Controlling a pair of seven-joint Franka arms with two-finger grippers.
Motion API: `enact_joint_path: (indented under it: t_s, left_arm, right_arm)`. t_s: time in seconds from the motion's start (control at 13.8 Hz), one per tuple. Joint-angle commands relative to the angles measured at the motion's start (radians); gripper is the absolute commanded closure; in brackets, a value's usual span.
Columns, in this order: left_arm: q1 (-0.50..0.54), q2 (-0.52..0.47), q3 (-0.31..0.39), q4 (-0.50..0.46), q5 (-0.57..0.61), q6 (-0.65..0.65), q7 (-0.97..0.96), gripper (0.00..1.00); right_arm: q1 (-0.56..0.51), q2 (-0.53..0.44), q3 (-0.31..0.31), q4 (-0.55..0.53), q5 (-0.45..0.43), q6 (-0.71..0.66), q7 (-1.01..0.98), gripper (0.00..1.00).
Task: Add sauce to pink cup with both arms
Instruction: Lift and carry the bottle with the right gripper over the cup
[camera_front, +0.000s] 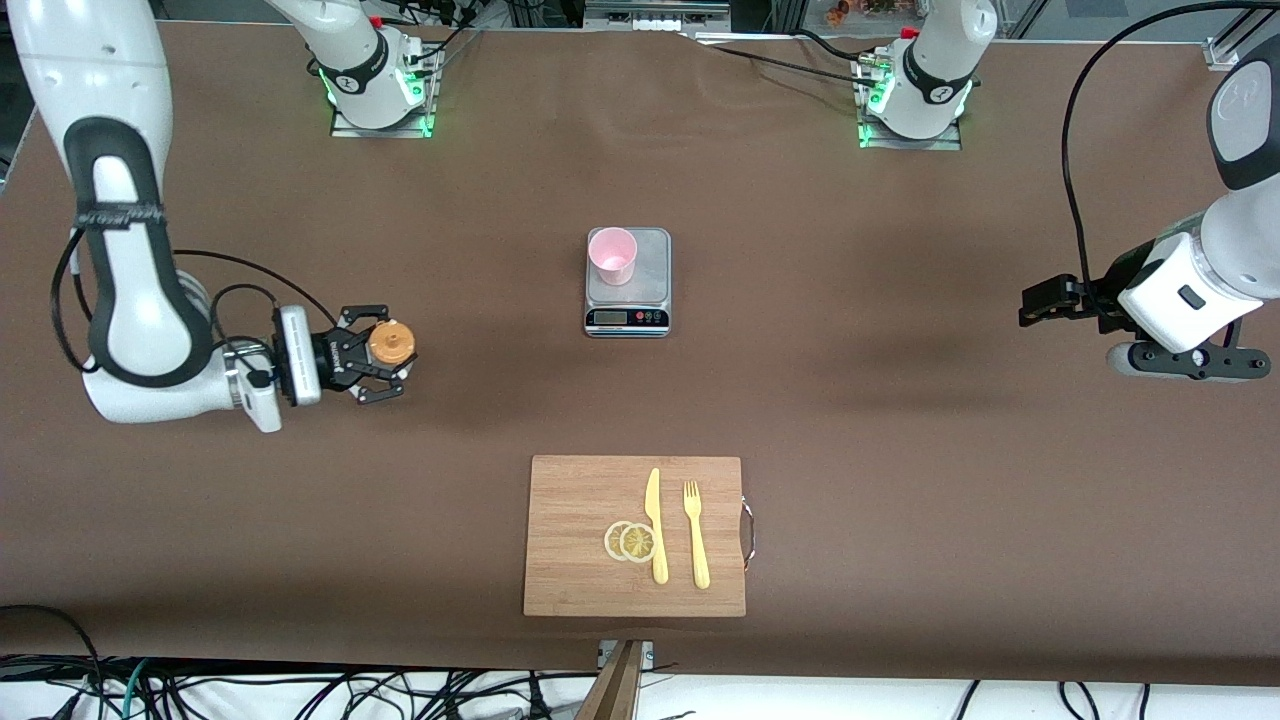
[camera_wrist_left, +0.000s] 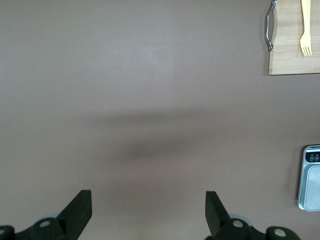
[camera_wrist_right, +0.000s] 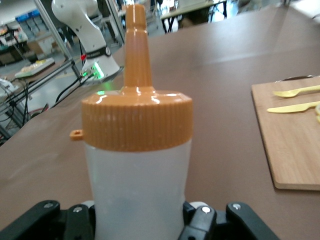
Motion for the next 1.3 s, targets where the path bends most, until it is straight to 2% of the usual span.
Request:
enact_joint_path:
  t_s: [0.0, 0.22, 0.43, 0.65, 0.8, 1.09, 1.23]
  left_arm:
    - [0.002, 0.013, 0.005, 0.031, -0.021, -0.02, 0.019, 0.0]
    - [0.003, 0.013, 0.005, 0.031, -0.023, -0.019, 0.019, 0.0]
    - [0.005, 0.013, 0.005, 0.031, -0.024, -0.02, 0.019, 0.0]
    - [0.006, 0.013, 0.003, 0.031, -0.024, -0.02, 0.019, 0.0]
    - [0.006, 0.013, 0.005, 0.031, -0.024, -0.019, 0.02, 0.0]
    - [0.006, 0.013, 0.005, 0.031, -0.024, -0.019, 0.019, 0.0]
    - [0.008, 0.013, 0.005, 0.033, -0.024, -0.02, 0.019, 0.0]
  right_arm:
    - [0.089, -0.069, -0.011, -0.05, -0.113, 0.065, 0.084, 0.97]
    - [0.192, -0.158, -0.011, -0.143, -0.19, 0.168, 0.173, 1.0]
    - [0.308, -0.226, -0.011, -0.177, -0.363, 0.226, 0.377, 1.0]
    - [0.396, -0.24, -0.007, -0.177, -0.466, 0.228, 0.536, 1.0]
    - [0.457, -0.244, -0.002, -0.176, -0.602, 0.23, 0.66, 1.0]
    - [0.552, -0.235, -0.002, -0.193, -0.709, 0.254, 0.754, 1.0]
    - [0.642, -0.231, -0.003, -0.197, -0.793, 0.274, 0.852, 1.0]
